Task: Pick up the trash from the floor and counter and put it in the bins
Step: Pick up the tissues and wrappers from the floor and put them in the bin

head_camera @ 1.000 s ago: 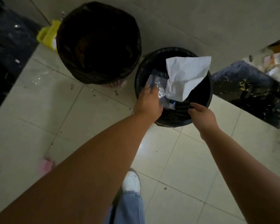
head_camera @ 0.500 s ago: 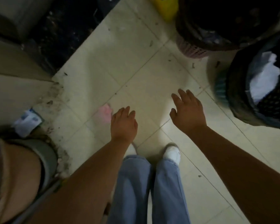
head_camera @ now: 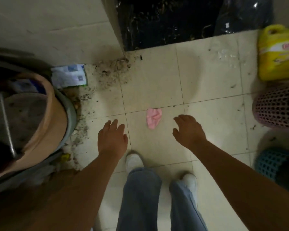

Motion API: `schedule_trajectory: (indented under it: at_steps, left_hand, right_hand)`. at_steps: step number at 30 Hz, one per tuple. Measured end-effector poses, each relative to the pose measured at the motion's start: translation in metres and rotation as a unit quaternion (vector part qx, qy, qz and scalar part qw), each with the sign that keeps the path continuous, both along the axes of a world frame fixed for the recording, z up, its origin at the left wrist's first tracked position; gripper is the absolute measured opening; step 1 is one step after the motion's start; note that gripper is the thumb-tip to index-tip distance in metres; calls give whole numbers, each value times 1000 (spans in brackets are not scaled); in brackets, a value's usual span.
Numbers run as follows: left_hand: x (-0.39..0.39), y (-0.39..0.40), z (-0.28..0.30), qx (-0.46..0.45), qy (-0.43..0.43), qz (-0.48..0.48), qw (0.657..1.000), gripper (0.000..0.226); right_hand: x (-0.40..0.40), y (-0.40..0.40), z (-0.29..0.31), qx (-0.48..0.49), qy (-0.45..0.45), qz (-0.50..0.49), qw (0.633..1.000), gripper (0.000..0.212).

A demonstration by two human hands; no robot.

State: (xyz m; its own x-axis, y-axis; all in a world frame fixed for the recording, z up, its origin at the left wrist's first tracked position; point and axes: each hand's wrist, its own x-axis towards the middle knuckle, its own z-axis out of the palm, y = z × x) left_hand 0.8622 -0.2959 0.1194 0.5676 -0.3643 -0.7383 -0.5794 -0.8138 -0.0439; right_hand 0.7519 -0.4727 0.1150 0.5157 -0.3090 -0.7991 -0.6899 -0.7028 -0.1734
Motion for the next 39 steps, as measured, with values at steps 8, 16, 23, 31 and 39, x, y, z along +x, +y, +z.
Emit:
schedule_trajectory:
  at_steps: [8,16,23,31,39]
  left_hand:
    - [-28,-42,-78,-24,90,22,995,61]
    - [-60,-109,-207,-46,75,42,995,66]
    - [-48,-124,-246,-144,77,74,984,33]
    - [4,-264,-247,-441,7,7,898,25]
    - [37,-311,-282,-481,-25,-18,876,22]
  right_hand:
    - [13,-27,-66,-22,20,12,999,47]
    - [-14,-115,-154,-90,-8,-19,996,44]
    - [-10,-179,-197,-118,-70,-69,988,43]
    - [24,-269,-230,-133,-92,-144,976,59]
    - [64,-314,-281,-142,-89,-177,970,53]
